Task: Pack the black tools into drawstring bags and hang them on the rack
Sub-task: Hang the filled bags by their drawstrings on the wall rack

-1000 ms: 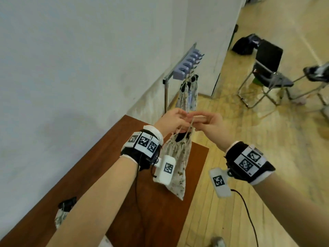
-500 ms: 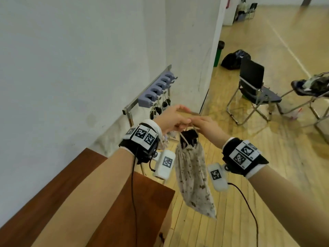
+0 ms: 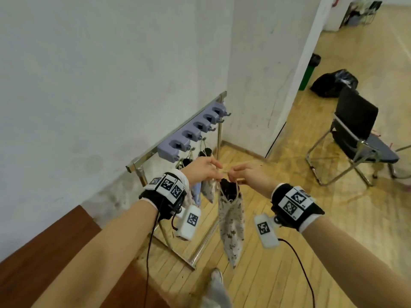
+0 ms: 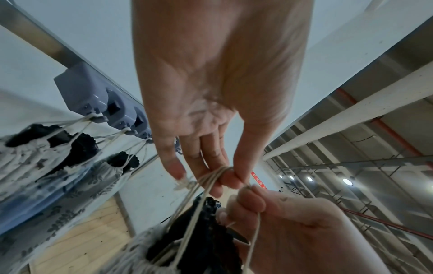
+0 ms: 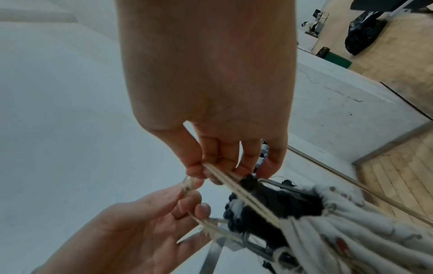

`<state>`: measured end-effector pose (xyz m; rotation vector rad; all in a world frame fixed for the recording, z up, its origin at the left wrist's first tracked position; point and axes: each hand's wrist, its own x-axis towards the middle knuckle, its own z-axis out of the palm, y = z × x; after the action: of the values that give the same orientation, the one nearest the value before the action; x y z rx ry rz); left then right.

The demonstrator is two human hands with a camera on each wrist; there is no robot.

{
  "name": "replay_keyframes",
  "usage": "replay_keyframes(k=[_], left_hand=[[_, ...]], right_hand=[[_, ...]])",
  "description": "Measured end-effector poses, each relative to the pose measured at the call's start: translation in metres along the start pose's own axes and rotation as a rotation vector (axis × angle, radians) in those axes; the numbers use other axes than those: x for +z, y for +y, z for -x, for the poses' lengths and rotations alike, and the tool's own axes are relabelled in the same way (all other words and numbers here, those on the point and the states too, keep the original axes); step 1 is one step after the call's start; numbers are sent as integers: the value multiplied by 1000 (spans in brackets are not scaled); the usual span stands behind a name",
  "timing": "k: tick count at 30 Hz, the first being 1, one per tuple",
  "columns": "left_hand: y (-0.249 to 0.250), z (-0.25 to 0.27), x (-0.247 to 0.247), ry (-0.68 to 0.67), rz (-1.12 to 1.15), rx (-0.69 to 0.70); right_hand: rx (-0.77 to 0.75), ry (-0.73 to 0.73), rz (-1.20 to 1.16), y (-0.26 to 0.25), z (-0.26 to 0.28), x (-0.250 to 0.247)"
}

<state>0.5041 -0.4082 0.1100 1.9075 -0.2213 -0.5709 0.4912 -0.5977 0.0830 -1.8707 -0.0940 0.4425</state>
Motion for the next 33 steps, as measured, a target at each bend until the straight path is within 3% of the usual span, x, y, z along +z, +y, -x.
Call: replay_keyframes(k=[7, 17, 20, 24, 30, 33], left_hand=[[-4, -127, -50, 9, 35, -41], [3, -275, -79, 242, 194, -248], [-4, -303, -82, 383, 141, -333], [-13, -331, -87, 442, 92, -455], [-21, -337, -88, 665, -13, -543], [-24, -339, -83, 672, -102, -578]], right_hand=[[84, -74, 94, -15, -131, -64], [191, -91, 175, -11, -282, -130], [173, -178, 205, -3, -321, -141], [149, -319, 226, 5, -365, -148], [103, -496, 232, 11, -405, -140], [81, -524, 292, 8, -413, -125]])
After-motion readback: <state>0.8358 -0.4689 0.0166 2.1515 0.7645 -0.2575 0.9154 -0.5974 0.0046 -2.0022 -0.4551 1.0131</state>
